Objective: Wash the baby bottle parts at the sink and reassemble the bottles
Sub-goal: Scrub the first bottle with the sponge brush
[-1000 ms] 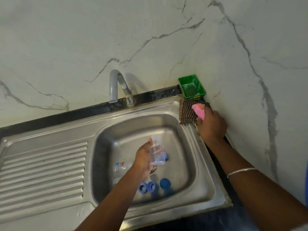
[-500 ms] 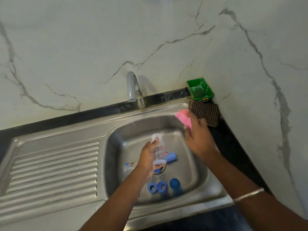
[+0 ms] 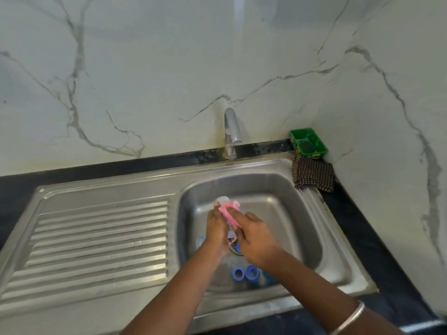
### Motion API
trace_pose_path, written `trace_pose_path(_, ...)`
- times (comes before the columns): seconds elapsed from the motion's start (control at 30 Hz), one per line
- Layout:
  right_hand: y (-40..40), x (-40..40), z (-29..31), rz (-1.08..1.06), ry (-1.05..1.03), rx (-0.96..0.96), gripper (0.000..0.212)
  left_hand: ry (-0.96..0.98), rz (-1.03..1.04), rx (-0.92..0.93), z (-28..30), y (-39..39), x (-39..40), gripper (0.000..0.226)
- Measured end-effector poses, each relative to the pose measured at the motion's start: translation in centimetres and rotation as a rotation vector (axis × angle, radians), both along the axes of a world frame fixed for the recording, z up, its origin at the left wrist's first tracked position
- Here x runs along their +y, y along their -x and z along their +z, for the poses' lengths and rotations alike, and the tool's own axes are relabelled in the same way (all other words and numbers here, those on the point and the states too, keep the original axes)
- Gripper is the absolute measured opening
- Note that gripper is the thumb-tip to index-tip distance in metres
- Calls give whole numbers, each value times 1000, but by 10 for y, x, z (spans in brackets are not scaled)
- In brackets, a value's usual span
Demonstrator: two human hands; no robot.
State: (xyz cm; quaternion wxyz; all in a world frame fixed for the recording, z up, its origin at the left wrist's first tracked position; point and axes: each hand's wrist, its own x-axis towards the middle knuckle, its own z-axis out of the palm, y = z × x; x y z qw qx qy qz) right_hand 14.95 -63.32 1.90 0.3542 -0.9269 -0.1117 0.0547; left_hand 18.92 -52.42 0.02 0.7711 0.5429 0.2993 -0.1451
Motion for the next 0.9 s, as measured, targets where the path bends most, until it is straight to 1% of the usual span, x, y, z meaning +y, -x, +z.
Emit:
trace_pose_path(0.13, 28, 1, -3, 28, -25, -69, 61, 97, 42, 83, 0, 0, 16, 50)
trace_pose_path(0.27, 27, -8, -5, -82, -64, -112, 60, 230, 54, 89, -6, 8, 21, 56)
trace_pose_path(0.37, 15, -5, -3, -168, -55, -69, 57, 273, 3, 88, -7, 15, 15, 54)
trace_pose_path(0.47, 1, 2, 8, -193, -83, -9, 54, 276, -57, 47, -7, 24, 9, 55)
trace_pose_path(0.53, -4, 6, 14, -198, -88, 4, 54, 301, -87, 6, -3, 26, 10, 57)
trace_pose_path(0.6, 0, 8, 18, -189, -126, -5, 54, 318, -93, -27, 1, 25, 14, 53)
trace_pose_path(0.67, 8, 9, 18, -158, -158, -31, 52, 363, -26, -46, 3, 21, 19, 48)
trace_pose_path(0.77, 24, 5, 10, -110, -174, -69, 54, 412, 81, -27, 4, 16, 26, 45)
trace_pose_path(0.9, 36, -3, -3, -105, -124, -75, 53, 445, 55, -11, -2, 18, 31, 46)
